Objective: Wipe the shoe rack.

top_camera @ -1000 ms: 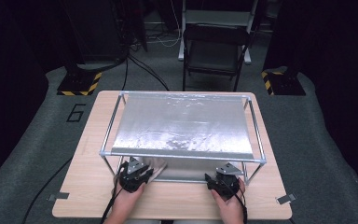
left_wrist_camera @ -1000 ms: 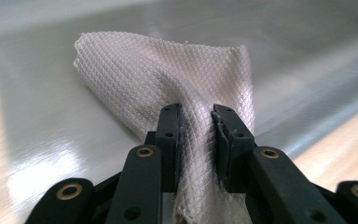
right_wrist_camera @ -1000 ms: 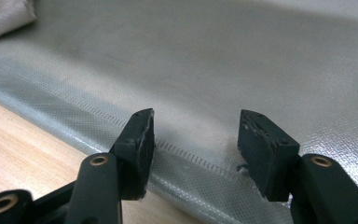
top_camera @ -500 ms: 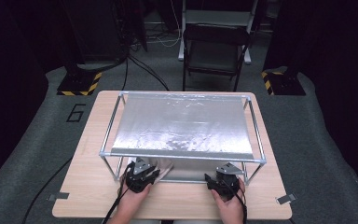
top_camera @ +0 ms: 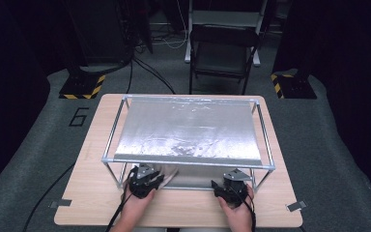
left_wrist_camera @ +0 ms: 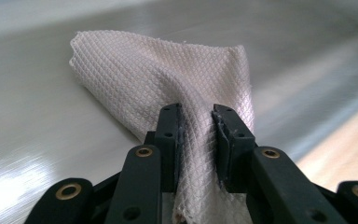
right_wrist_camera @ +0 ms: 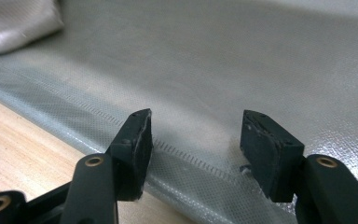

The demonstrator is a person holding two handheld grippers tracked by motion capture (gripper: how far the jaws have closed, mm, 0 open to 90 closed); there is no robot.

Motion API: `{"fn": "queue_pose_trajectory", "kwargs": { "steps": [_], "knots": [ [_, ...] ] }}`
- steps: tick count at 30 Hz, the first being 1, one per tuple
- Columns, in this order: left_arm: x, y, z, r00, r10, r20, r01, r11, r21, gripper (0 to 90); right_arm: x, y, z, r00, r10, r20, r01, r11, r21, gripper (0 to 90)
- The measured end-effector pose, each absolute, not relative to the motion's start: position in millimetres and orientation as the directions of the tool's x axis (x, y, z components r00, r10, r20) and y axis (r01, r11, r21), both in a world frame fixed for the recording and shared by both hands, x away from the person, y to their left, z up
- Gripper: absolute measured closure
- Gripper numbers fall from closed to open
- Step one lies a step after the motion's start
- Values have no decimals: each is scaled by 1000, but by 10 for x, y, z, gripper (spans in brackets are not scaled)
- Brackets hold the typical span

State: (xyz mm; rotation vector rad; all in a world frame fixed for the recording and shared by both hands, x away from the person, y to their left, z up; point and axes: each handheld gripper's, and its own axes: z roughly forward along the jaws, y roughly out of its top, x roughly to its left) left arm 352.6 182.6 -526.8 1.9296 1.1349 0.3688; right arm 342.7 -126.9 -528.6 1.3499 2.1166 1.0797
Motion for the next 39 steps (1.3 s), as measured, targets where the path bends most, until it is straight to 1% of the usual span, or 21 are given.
{"fn": "queue_pose_trajectory", "kwargs": {
  "steps": [1,2,3,5,6,7,8,9,12,18,19,20,21,24,25,26,27,30,33,35,39],
  "knots": [
    [3518,1759,-5261,592,793,-144,551,-268,790,726,3428,-1267,-5289,-447,892,68,577,229,784,433],
    [3518,1759,-5261,592,793,-144,551,-268,790,726,3428,-1267,-5289,-447,892,68,577,229,784,433],
    [3526,1781,-5246,621,779,-85,507,-317,801,726,3420,-1268,-5285,-439,896,67,574,223,787,433],
    [3523,1809,-5237,623,777,-92,512,-315,799,726,3421,-1269,-5286,-447,892,64,573,230,787,433],
    [3501,1828,-5230,609,783,-130,537,-285,794,727,3422,-1264,-5287,-449,891,60,572,236,786,433],
    [3483,1852,-5216,601,786,-142,542,-271,796,728,3421,-1264,-5288,-452,890,64,570,233,788,433],
    [3470,1902,-5186,618,779,-109,528,-308,792,730,3409,-1255,-5284,-434,897,78,587,216,780,433],
    [3440,1905,-5188,602,790,-114,532,-290,796,732,3422,-1270,-5285,-441,895,67,573,224,789,433],
    [3410,1961,-5169,600,790,-125,539,-283,793,733,3421,-1268,-5285,-440,896,67,574,223,788,433],
    [3328,2049,-5135,640,762,-98,501,-317,805,739,3420,-1265,-5283,-444,894,65,578,230,783,433],
    [3286,2062,-5140,627,771,-106,502,-296,813,739,3411,-1253,-5285,-434,897,81,589,214,779,433],
    [3258,2098,-5126,634,765,-115,510,-302,805,742,3418,-1258,-5287,-442,894,69,579,226,783,433],
    [3220,2109,-5121,618,776,-125,510,-274,815,744,3422,-1262,-5285,-448,892,62,577,235,782,433],
    [3141,2166,-5057,612,778,-143,513,-254,820,748,3413,-1256,-5281,-444,895,51,574,240,783,433],
    [3108,2234,-4980,614,784,-97,487,-280,827,749,3416,-1258,-5282,-446,893,52,573,241,784,433],
    [3089,2251,-4948,609,787,-103,487,-268,831,750,3420,-1259,-5286,-448,892,59,575,237,783,433],
    [3084,2279,-4910,618,782,-84,475,-286,832,750,3420,-1261,-5282,-449,891,63,580,238,779,433],
    [3059,2301,-4839,617,783,-82,471,-285,835,750,3419,-1263,-5285,-447,892,62,573,233,785,434],
    [3017,2339,-4698,625,778,-70,452,-288,844,752,3409,-1250,-5284,-430,899,82,591,211,779,434],
    [3006,2345,-4643,624,778,-70,454,-288,843,760,3421,-1259,-5286,-445,893,62,576,233,784,434],
    [3006,2369,-4570,629,774,-79,467,-294,834,766,3421,-1261,-5284,-446,893,61,578,235,781,434]
  ]
}}
